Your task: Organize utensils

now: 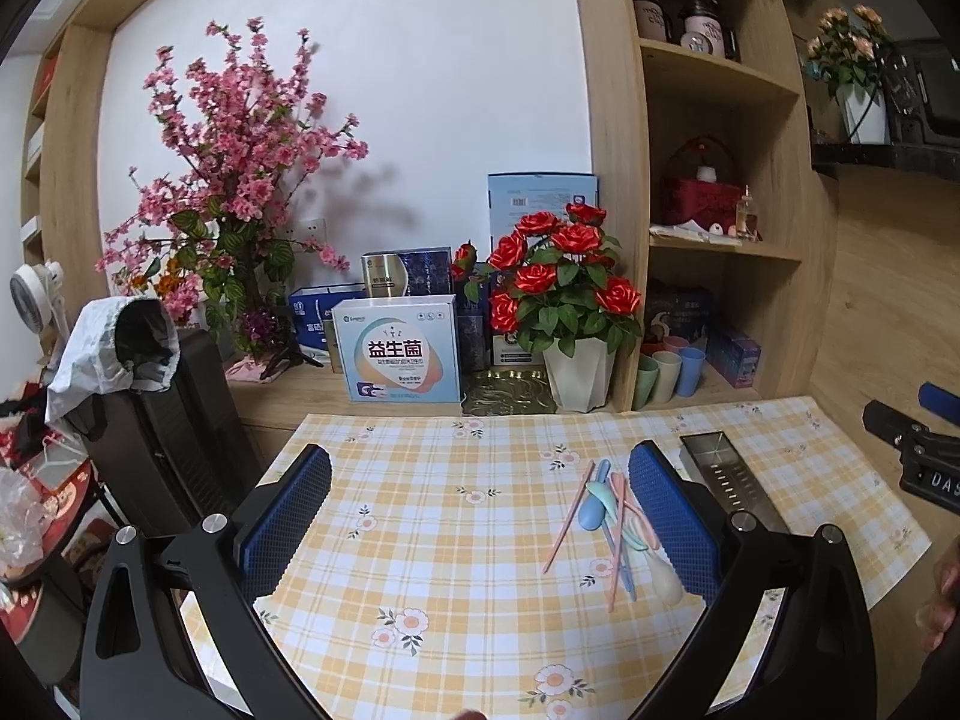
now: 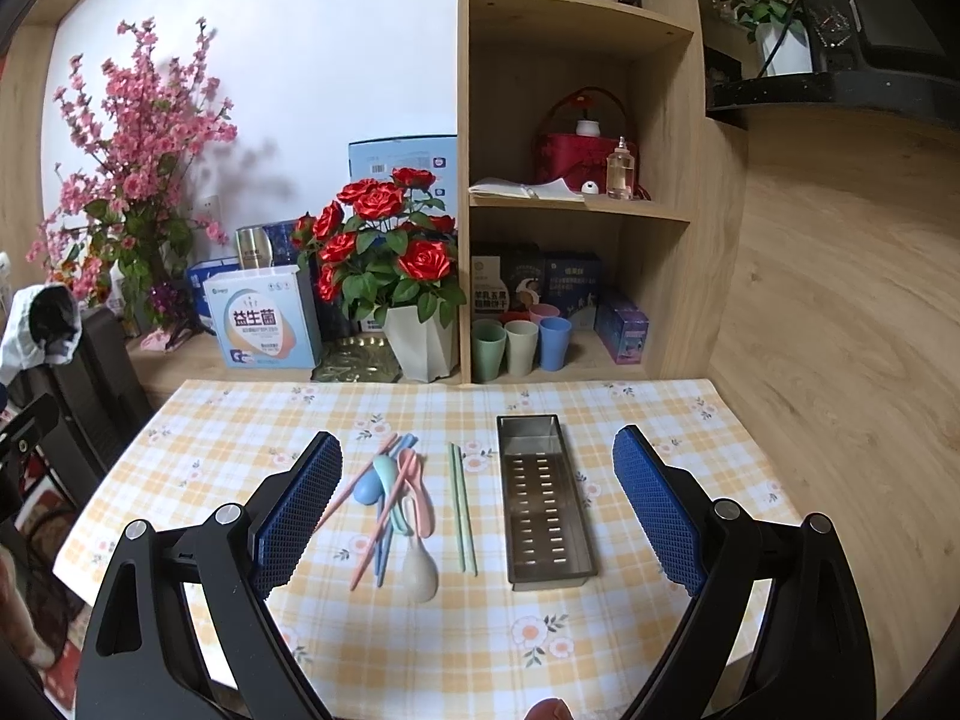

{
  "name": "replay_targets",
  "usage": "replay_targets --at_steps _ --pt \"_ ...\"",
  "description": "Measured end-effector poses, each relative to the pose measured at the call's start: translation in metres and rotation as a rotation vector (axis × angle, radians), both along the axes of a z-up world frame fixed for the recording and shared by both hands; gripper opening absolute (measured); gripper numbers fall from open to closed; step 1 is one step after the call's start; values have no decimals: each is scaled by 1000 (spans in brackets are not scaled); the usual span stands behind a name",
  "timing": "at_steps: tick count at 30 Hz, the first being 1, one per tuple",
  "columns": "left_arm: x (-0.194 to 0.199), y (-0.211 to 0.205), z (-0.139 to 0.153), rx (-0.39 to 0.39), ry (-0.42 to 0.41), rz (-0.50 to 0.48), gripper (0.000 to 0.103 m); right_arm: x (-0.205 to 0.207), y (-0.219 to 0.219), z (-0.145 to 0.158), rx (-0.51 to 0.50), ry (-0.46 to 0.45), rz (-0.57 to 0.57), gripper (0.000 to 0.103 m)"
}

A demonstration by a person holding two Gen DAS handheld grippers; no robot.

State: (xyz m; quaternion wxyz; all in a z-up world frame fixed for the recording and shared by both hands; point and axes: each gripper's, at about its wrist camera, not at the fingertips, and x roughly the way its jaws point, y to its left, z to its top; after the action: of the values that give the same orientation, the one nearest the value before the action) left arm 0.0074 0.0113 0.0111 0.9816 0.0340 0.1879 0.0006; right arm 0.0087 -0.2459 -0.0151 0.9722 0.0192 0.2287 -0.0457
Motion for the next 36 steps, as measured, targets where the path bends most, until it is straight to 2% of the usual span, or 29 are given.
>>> replay_targets --at_steps 3,11,17,25,29,30,31,36 --pt "16 2 -14 9 15 -3 97 16 -3 -13 12 18 5 89" --pt "61 20 -58 -34 97 -43 94 55 -16 -61 69 82 29 89" --pt "86 19 -89 -73 157 -138 79 79 -23 -92 94 135 34 89" --pt "117 4 -130 -116 253 -279 43 101 -28 -128 140 200 53 89" --pt "138 -5 -146 -110 301 -298 37 112 -29 -141 158 229 65 87" --pt "147 -8 -151 -114 324 -309 36 116 -30 -144 161 237 68 75" --pt "152 -9 -154 -122 341 -320 36 121 -30 -147 166 252 68 72" --pt "189 -23 -173 -129 406 -394 36 141 -37 -160 198 285 57 69"
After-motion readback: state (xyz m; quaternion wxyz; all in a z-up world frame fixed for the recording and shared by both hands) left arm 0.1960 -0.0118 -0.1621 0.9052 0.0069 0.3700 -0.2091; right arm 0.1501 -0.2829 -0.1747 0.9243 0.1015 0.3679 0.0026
